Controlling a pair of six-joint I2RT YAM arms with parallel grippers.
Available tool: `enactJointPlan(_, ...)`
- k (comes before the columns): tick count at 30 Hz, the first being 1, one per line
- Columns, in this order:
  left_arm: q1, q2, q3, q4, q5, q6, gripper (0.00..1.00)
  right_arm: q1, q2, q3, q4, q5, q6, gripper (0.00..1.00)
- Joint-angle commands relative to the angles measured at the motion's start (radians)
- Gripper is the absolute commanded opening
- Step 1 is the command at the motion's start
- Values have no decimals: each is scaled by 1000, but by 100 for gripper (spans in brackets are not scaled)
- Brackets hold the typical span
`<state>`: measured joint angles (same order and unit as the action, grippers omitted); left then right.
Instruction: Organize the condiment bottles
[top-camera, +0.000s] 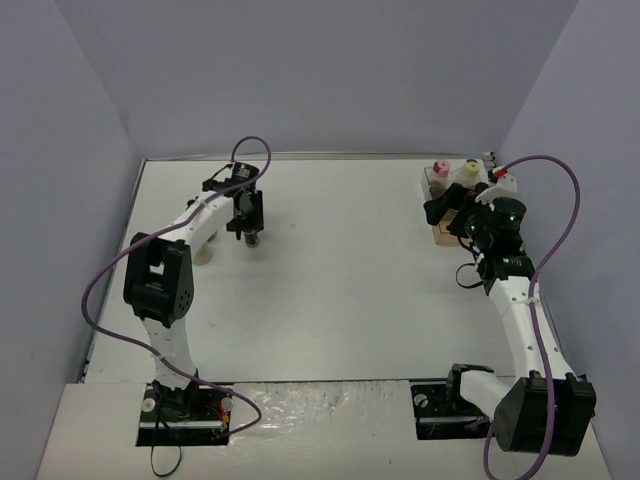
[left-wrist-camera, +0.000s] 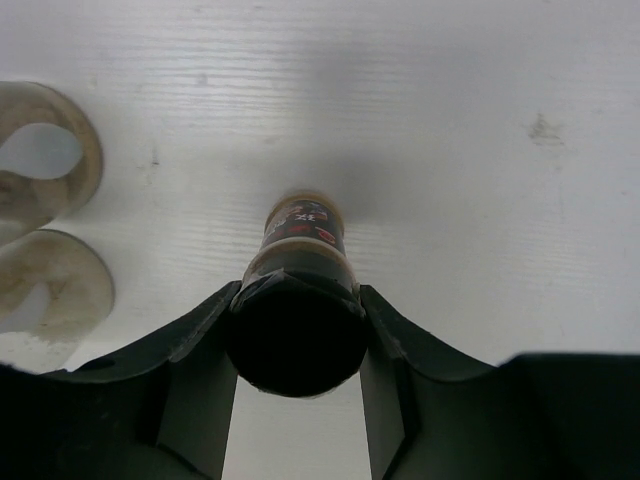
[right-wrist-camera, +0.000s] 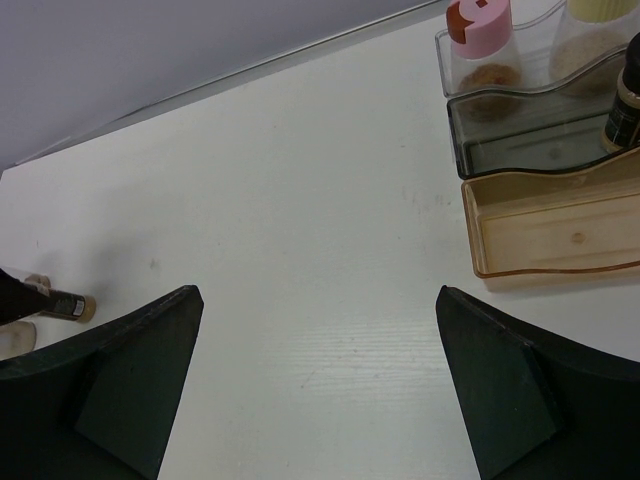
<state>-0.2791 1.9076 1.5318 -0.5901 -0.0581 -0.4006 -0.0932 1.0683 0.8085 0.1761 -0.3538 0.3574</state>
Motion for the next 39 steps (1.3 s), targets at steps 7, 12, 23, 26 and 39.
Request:
enactJointPlan(7,-272,-8,119,35,105,11,19,59,-36,2,79,-8,-53,100)
enactJointPlan(12,-411,40,191,1,103,14,19,84,-38,-2,80,-13,-73,100)
enactJointPlan(23,-537,93,222,-12,67,0,49,140,-26,-5,69,8,-104,100)
enactJointPlan(26,-539,61,214,-6,34,-4,69,153,-26,-5,67,9,-112,100)
enactJointPlan(39,-399,-367,-97,65,-30,-29,94,420,67,57,-3,89,-242,100)
